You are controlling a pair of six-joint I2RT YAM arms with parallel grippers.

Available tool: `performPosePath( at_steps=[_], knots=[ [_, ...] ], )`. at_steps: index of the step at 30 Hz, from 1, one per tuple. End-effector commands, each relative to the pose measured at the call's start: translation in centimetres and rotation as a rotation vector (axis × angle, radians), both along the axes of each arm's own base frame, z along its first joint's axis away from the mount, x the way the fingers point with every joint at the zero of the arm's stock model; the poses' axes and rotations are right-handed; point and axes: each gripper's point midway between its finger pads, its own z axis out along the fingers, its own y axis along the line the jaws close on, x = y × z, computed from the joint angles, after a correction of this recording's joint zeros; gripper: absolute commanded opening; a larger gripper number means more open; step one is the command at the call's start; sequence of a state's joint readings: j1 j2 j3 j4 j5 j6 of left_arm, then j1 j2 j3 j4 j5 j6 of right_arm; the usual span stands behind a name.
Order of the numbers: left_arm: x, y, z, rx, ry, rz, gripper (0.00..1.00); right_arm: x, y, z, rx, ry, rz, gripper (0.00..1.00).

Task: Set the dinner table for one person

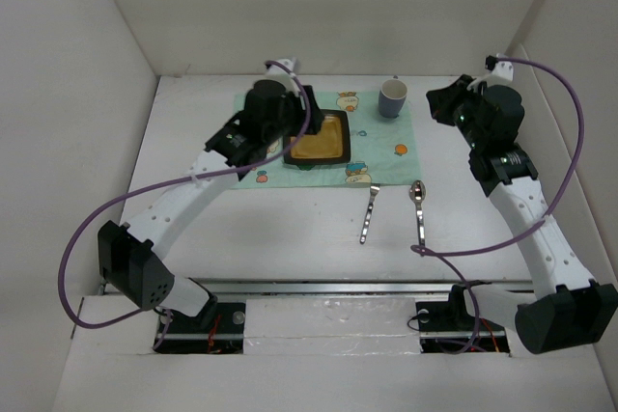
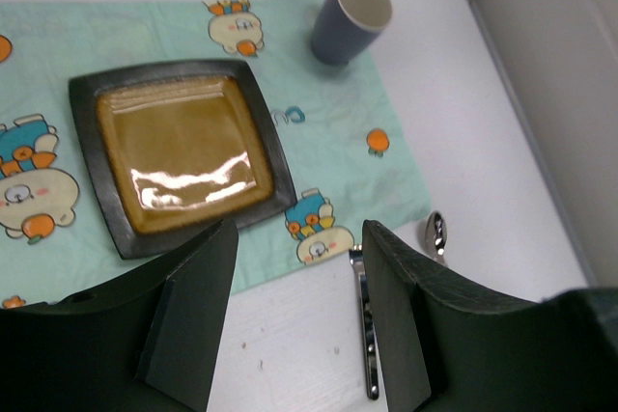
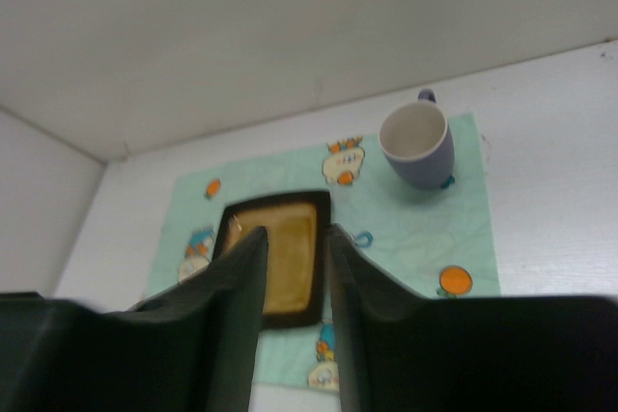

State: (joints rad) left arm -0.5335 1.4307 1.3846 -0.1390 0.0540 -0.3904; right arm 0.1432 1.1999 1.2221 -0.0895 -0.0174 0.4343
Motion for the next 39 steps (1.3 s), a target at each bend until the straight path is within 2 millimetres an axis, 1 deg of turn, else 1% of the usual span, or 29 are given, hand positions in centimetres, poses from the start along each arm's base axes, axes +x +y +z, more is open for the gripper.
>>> performPosePath(
  at_steps=[1,2,3,4,5,6,7,8,9,10,11,12,13,14,15,16,17,19,22,23,25,26,27,28,30,31,37,38,39],
  knots=[
    [-4.6,-3.6,1.7,0.136,-0.089,0.013,0.52,-3.6,0.5,1.3,0.029,-0.077,0.029,0.01],
    [-5.4,-4.1,-1.1,0.22,-0.073,0.062,0.51,-4.4,0.7,-1.2,0.029,-0.042,0.036,0.0],
    [-8.7,-7.2,-2.7,0.24,-0.063,0.0,0.51,-5.3,0.2,-1.7,0.034,-0.051,0.018,0.0],
    [-9.8,-7.9,-4.4,0.264,-0.046,0.009,0.5,-7.2,-0.1,-0.9,0.06,-0.098,0.017,0.0],
    [-10.6,-7.9,-7.6,0.314,-0.016,0.037,0.47,-7.8,-0.2,-2.8,0.062,-0.089,0.016,0.0],
    [-11.6,-8.3,-9.2,0.309,0.011,0.029,0.45,-8.3,-1.3,-3.0,0.064,-0.096,-0.044,0.0],
    [-12.3,-9.8,-9.6,0.238,0.014,0.014,0.44,-9.8,-2.2,-1.8,0.079,-0.144,-0.068,0.01],
    [-13.0,-9.9,-12.5,0.25,0.047,-0.014,0.37,-10.3,-2.9,-3.4,0.064,-0.101,-0.092,0.05],
    [-13.6,-10.8,-13.5,0.237,0.056,-0.041,0.35,-10.8,-3.5,-3.5,0.06,-0.097,-0.114,0.1],
    [-13.7,-11.6,-14.1,0.198,0.069,-0.053,0.35,-11.3,-3.9,-3.7,0.059,-0.094,-0.128,0.23],
    [-13.7,-12.3,-16.0,0.226,0.102,-0.066,0.34,-12.0,-4.3,-3.6,0.058,-0.104,-0.137,0.31],
    [-14.2,-13.0,-16.9,0.242,0.115,-0.078,0.35,-12.2,-4.8,-4.3,0.053,-0.094,-0.154,0.37],
    [-14.0,-13.3,-17.9,0.26,0.126,-0.077,0.35,-12.3,-4.7,-4.7,0.049,-0.091,-0.148,0.45],
    [-14.2,-14.5,-19.0,0.286,0.132,-0.089,0.37,-12.4,-5.0,-5.0,0.045,-0.088,-0.155,0.46],
    [-14.6,-15.3,-19.3,0.295,0.132,-0.107,0.39,-12.4,-5.1,-5.5,0.04,-0.078,-0.149,0.48],
    [-14.4,-15.5,-20.7,0.329,0.146,-0.105,0.42,-12.4,-4.9,-5.8,0.036,-0.071,-0.137,0.48],
    [-14.3,-16.4,-20.5,0.33,0.135,-0.11,0.43,-12.3,-5.0,-6.0,0.036,-0.072,-0.134,0.48],
    [-13.9,-16.9,-21.0,0.342,0.132,-0.099,0.45,-11.9,-4.2,-7.0,0.033,-0.052,-0.088,0.48],
    [-13.5,-17.7,-22.2,0.368,0.134,-0.101,0.46,-11.7,-4.2,-7.3,0.023,-0.034,-0.076,0.47],
    [-13.2,-18.4,-22.5,0.371,0.135,-0.103,0.46,-11.6,-4.1,-7.1,0.025,-0.043,-0.073,0.47],
    [-12.5,-18.6,-23.1,0.385,0.134,-0.09,0.46,-11.6,-3.8,-6.9,0.025,-0.055,-0.054,0.47],
    [-12.6,-18.2,-23.8,0.413,0.145,-0.085,0.46,-11.6,-3.8,-6.9,0.025,-0.055,-0.054,0.47],
    [-12.5,-18.3,-23.9,0.416,0.145,-0.082,0.46,-11.6,-3.7,-6.9,0.025,-0.057,-0.051,0.47],
    [-12.5,-18.2,-24.6,0.433,0.15,-0.086,0.45,-11.6,-3.8,-6.9,0.022,-0.054,-0.051,0.47],
    [-12.4,-18.1,-24.8,0.445,0.146,-0.081,0.45,-11.5,-3.7,-7.2,0.022,-0.048,-0.046,0.47],
    [-12.0,-17.8,-25.1,0.451,0.146,-0.071,0.44,-11.4,-3.6,-7.2,0.019,-0.048,-0.043,0.47],
    [-12.0,-17.6,-26.9,0.482,0.155,-0.072,0.43,-11.2,-3.4,-7.5,0.016,-0.038,-0.031,0.47],
    [-12.1,-17.6,-27.3,0.49,0.16,-0.08,0.41,-11.3,-3.4,-7.5,0.015,-0.038,-0.029,0.47],
    [-11.8,-17.4,-27.5,0.492,0.166,-0.078,0.4,-11.3,-3.5,-7.5,0.014,-0.04,-0.035,0.46]
  ],
)
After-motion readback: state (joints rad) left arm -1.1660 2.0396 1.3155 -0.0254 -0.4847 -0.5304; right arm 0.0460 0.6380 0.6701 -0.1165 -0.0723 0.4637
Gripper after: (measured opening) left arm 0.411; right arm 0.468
